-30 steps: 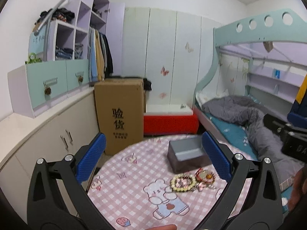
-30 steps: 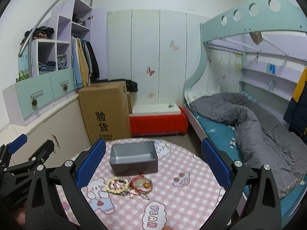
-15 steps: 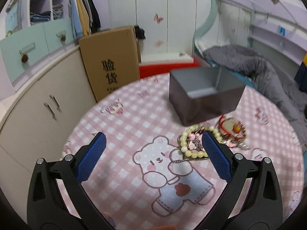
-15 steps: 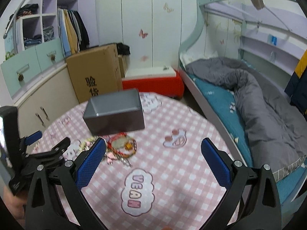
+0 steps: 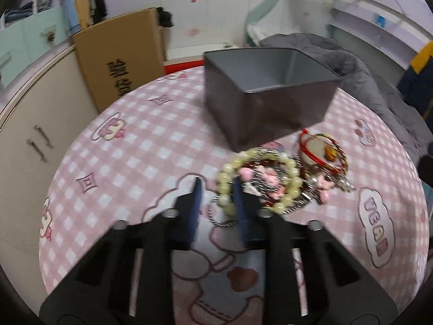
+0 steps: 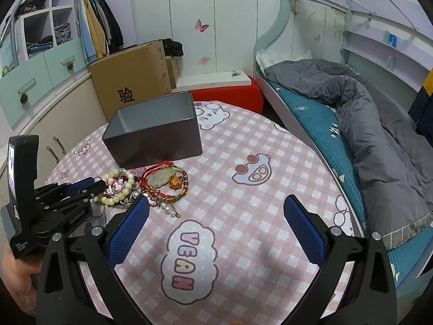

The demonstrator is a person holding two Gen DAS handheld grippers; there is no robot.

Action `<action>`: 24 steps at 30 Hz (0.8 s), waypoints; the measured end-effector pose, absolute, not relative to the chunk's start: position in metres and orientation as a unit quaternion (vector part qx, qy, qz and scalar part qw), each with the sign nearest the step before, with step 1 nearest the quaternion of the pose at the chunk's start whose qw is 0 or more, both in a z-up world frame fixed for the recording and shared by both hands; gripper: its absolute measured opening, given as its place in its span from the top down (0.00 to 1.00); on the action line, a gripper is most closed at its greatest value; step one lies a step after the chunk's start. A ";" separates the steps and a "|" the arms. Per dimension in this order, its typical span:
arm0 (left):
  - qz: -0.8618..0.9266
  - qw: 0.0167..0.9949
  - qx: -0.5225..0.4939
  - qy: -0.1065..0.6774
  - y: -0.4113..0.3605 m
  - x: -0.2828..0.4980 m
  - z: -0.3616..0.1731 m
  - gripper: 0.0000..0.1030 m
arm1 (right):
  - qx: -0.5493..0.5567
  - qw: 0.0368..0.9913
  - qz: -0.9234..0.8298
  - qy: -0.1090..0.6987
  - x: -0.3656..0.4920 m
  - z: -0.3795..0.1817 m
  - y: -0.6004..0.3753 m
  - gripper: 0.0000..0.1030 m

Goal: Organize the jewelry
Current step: 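Move the left tool down to the pale yellow bead bracelet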

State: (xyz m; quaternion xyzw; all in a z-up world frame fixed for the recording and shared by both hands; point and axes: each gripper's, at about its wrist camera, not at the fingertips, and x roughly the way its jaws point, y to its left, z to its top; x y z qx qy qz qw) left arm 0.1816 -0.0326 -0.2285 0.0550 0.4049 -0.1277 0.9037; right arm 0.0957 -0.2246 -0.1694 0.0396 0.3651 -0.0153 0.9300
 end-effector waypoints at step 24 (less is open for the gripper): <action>-0.116 0.915 0.026 0.386 -0.011 0.174 -0.217 0.06 | 0.043 0.920 0.002 0.389 0.106 -0.185 -0.219 0.07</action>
